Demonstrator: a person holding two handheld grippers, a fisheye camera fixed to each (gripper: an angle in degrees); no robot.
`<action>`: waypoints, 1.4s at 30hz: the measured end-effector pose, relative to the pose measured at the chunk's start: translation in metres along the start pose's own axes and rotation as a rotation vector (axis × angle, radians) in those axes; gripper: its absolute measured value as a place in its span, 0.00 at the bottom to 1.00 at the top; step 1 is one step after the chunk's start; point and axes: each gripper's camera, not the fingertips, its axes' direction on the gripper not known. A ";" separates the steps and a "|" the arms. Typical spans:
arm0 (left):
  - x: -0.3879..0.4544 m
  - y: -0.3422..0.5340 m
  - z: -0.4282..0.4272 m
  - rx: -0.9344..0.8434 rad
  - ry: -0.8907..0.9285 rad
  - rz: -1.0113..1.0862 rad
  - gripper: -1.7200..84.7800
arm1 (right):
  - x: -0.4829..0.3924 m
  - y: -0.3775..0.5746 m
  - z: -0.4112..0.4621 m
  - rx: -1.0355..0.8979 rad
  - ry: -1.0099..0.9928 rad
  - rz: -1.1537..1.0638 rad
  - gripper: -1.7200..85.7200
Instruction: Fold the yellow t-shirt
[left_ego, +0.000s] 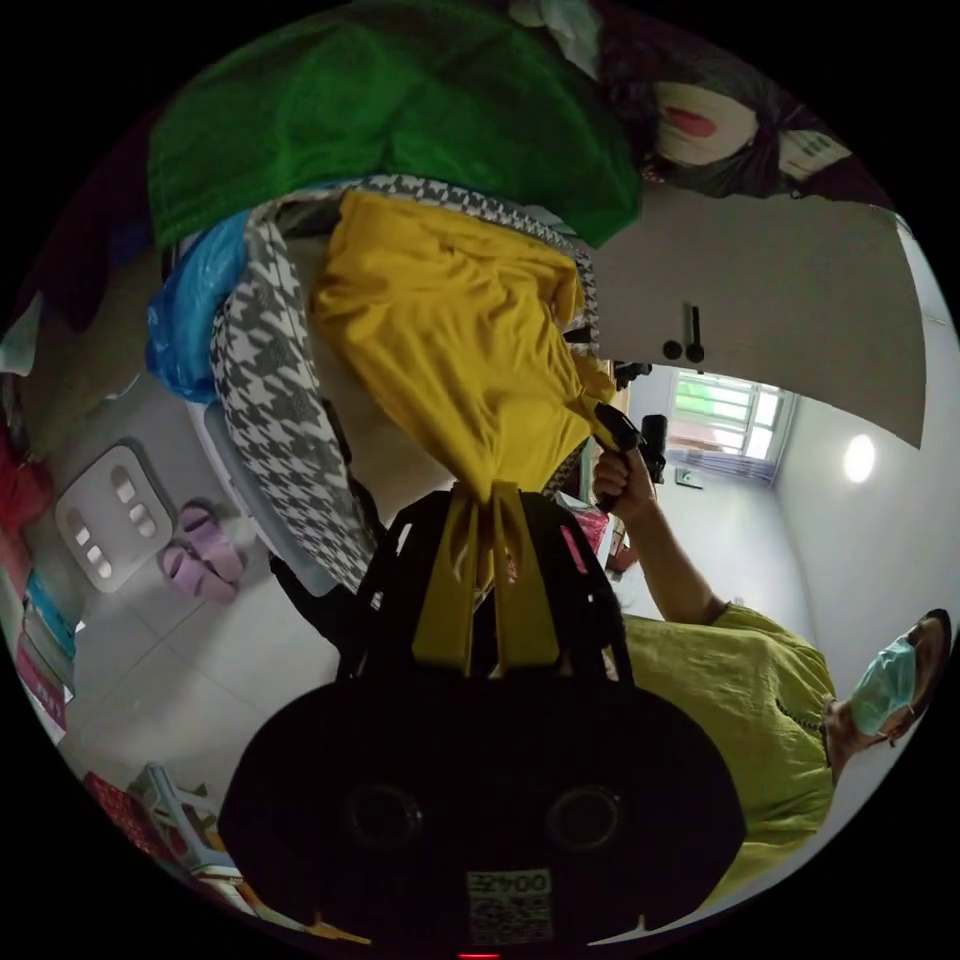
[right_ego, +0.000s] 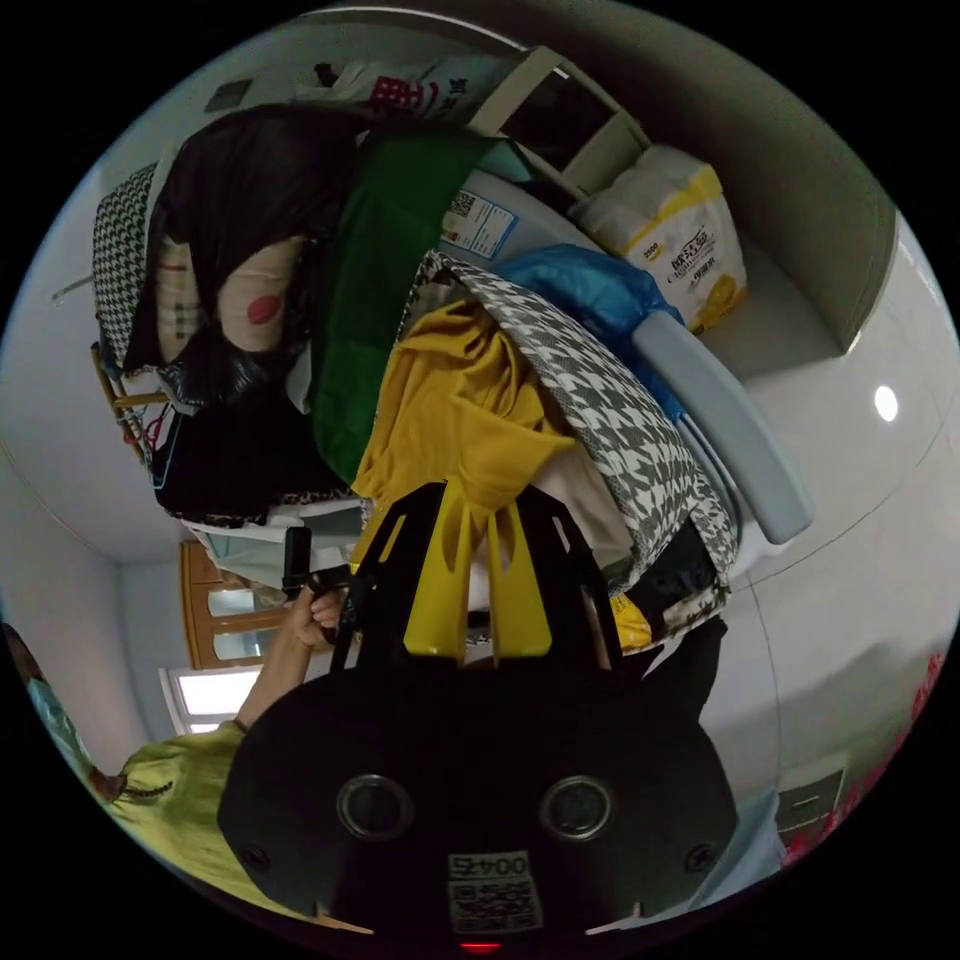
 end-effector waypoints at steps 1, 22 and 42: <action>0.000 0.000 0.000 0.001 0.001 -0.001 0.06 | -0.006 -0.008 0.006 -0.008 0.017 -0.010 0.02; 0.038 0.017 0.025 0.012 -0.347 0.094 0.08 | -0.070 -0.083 0.093 -0.079 0.169 -0.039 0.06; 0.075 -0.069 -0.005 0.226 -0.702 0.116 0.16 | -0.219 -0.231 0.213 -0.149 0.369 -0.400 0.10</action>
